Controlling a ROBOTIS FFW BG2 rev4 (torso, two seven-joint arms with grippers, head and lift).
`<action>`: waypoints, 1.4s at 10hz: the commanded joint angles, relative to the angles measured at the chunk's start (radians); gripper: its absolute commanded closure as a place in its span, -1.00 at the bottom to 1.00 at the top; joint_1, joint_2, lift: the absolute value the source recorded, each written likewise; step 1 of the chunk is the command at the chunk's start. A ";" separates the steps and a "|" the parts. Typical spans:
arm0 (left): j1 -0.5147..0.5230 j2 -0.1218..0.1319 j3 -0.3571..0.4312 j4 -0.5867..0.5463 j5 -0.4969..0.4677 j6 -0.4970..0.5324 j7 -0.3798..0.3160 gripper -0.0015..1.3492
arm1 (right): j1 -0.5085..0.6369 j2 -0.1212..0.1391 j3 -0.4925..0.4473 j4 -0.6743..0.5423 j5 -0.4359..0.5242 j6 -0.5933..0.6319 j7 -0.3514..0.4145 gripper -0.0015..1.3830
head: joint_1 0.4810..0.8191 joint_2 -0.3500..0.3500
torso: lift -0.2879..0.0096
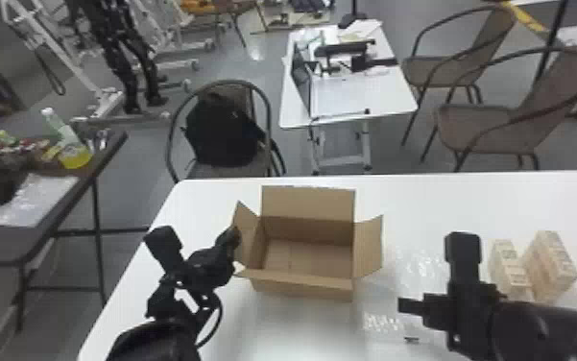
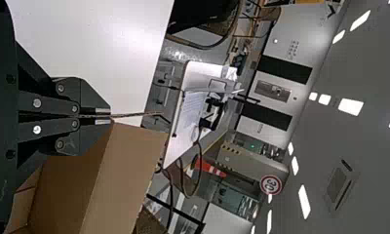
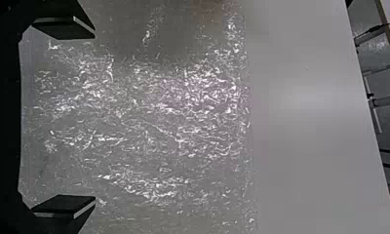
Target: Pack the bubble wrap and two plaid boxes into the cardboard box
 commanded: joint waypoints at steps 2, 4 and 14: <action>-0.002 0.003 0.024 0.000 -0.021 0.004 0.000 0.80 | -0.024 0.002 0.017 0.083 0.004 0.000 0.004 -0.83 | 0.27 0.80 | 0.84; 0.000 0.003 0.034 0.000 -0.018 0.004 0.000 0.80 | -0.024 0.000 0.017 0.088 0.014 -0.003 0.012 -0.39 | 0.27 0.82 | 0.84; 0.011 -0.007 0.044 0.002 -0.014 -0.017 0.000 0.80 | 0.102 -0.043 0.017 -0.233 0.087 -0.155 0.055 0.54 | 0.27 0.84 | 0.84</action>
